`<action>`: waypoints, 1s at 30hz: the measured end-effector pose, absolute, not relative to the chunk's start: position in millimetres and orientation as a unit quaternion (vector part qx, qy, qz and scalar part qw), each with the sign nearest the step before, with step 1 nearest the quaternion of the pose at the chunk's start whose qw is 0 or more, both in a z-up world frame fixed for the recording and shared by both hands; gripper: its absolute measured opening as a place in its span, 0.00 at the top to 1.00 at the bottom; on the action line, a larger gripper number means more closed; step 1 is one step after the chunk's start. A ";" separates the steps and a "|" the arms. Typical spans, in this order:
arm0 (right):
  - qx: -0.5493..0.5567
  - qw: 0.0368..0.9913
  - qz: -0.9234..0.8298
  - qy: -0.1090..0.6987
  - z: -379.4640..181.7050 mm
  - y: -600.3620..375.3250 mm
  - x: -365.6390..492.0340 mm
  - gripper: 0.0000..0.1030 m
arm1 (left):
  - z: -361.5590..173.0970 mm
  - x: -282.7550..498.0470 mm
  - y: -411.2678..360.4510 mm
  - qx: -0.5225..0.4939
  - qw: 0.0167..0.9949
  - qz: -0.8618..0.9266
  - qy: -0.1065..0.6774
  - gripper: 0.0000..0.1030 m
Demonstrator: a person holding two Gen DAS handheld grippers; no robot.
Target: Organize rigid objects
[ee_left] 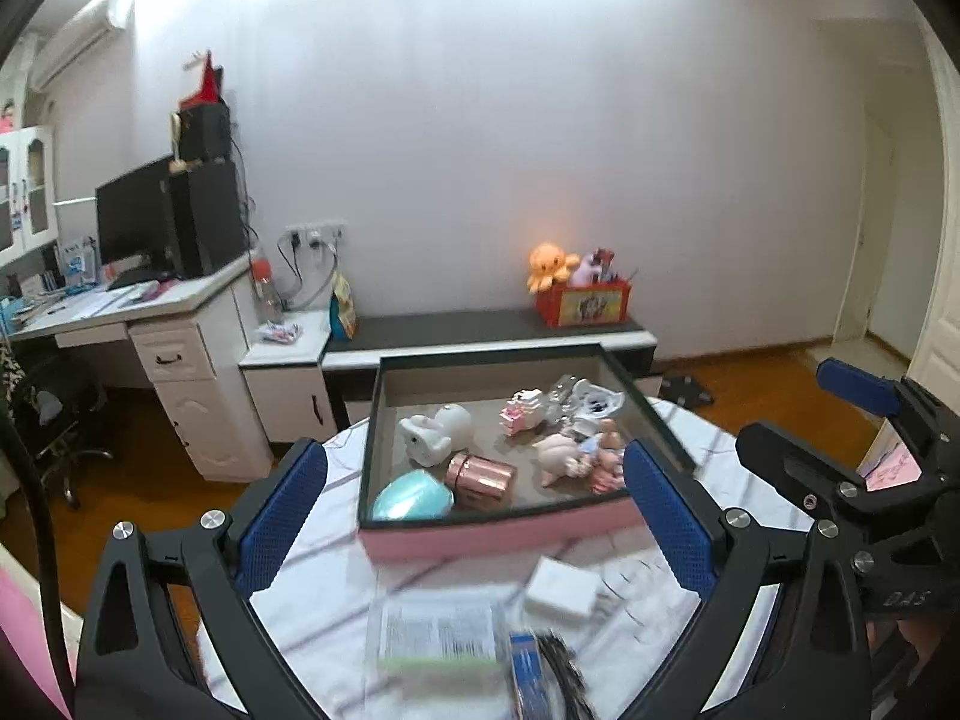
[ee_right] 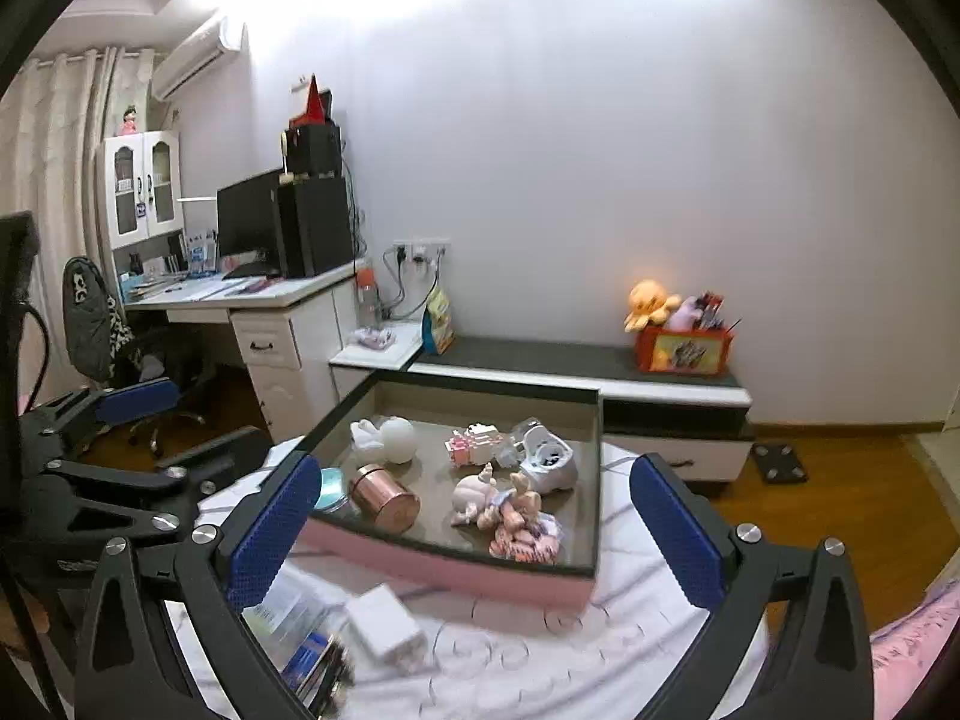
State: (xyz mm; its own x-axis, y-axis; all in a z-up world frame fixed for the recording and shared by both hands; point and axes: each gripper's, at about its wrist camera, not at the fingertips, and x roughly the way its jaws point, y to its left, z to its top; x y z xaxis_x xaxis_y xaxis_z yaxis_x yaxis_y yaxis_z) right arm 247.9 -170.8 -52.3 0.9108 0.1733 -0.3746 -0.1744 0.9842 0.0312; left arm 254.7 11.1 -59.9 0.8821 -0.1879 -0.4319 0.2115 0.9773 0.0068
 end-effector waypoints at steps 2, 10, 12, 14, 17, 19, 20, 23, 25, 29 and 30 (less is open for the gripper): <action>-0.006 0.981 0.084 0.177 -47.5 -167.4 223.5 0.00 | -53.0 224.3 11.2 0.031 0.975 -0.092 0.201 0.02; -0.005 0.989 0.072 0.128 -30.2 -161.6 133.4 0.00 | -43.3 142.8 17.8 0.038 0.986 -0.065 0.150 0.02; -0.002 0.990 0.071 0.123 -29.0 -158.2 113.7 0.00 | -40.9 123.4 21.7 0.032 0.988 -0.065 0.136 0.03; -0.001 0.991 0.067 0.114 -27.8 -155.4 95.4 0.00 | -39.5 110.9 25.2 0.029 0.990 -0.063 0.126 0.03; -0.004 0.992 0.068 0.108 -26.3 -154.4 77.3 0.00 | -36.5 91.9 25.7 0.021 0.991 -0.058 0.116 0.03; -0.009 0.992 0.074 0.103 -22.7 -151.9 64.5 0.00 | -33.0 78.8 28.3 0.016 0.993 -0.054 0.106 0.02; -0.011 0.992 0.074 0.100 -20.8 -151.0 60.2 0.00 | -32.3 74.5 27.5 0.017 0.993 -0.048 0.102 0.02; -0.022 0.993 0.071 0.091 -15.7 -146.7 49.4 0.00 | -29.6 63.4 27.1 0.020 0.995 -0.035 0.087 0.02; -0.023 0.994 0.071 0.086 -13.5 -144.1 44.6 0.00 | -27.0 59.4 28.3 0.017 0.996 -0.034 0.079 0.02; -0.016 0.994 0.075 0.079 -12.6 -143.0 39.4 0.00 | -24.5 55.9 26.9 0.026 0.996 -0.031 0.074 0.02; -0.016 0.994 0.074 0.077 -12.7 -142.3 38.7 0.00 | -24.6 54.7 26.7 0.027 0.997 -0.029 0.072 0.02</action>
